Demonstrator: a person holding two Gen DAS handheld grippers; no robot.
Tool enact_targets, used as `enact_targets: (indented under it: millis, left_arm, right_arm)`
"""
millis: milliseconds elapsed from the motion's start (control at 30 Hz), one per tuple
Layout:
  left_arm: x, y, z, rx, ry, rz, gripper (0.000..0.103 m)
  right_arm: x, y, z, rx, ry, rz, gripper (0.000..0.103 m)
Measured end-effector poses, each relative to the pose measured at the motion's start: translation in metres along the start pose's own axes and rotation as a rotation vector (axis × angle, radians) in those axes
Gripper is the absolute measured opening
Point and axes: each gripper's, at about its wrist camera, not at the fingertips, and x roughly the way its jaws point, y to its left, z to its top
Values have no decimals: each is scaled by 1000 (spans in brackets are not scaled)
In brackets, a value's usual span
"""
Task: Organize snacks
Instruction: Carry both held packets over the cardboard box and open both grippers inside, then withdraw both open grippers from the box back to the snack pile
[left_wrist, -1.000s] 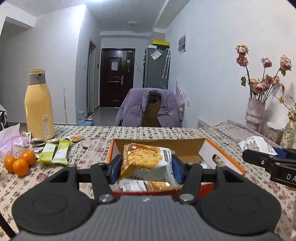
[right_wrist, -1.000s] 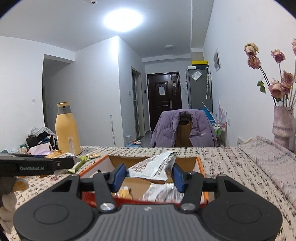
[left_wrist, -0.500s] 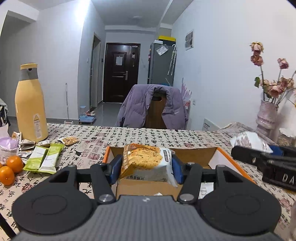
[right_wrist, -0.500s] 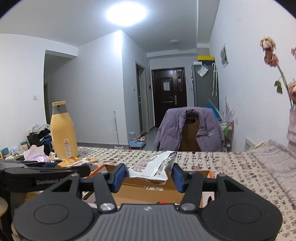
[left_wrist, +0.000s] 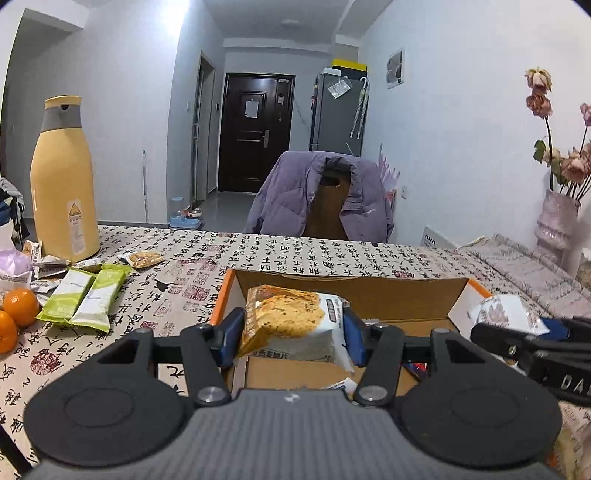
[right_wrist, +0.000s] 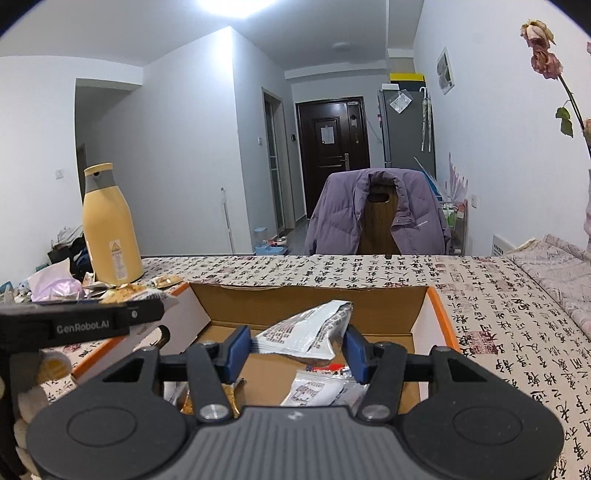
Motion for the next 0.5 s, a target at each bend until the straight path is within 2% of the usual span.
enact_targets:
  millis: [133, 200, 233, 267, 300, 367, 500]
  left_arm:
    - [-1, 1, -3, -2, -4, 4, 62]
    - [-3, 1, -3, -1, -20, 12, 77]
    - [-5, 2, -3, -6, -30, 13, 83]
    - [-7, 2, -3, -11, -42, 15, 97]
    - [-10, 3, -4, -17, -62, 23, 103]
    - [-13, 2, -3, -16, -82, 43, 103]
    - [-13, 3, -3, -28, -77, 35, 103]
  right_arm:
    - [-1, -3, -1, 12, -1, -11, 67]
    - [-2, -6, -2, 20, -5, -9, 73]
    - [-3, -7, -1, 26, -9, -9, 85]
    - [-3, -8, -1, 31, -14, -10, 95]
    - [-4, -9, -2, 35, -20, -12, 97]
    - [-5, -10, -2, 41, -28, -17, 103]
    - [-6, -14, -3, 56, -33, -31, 103]
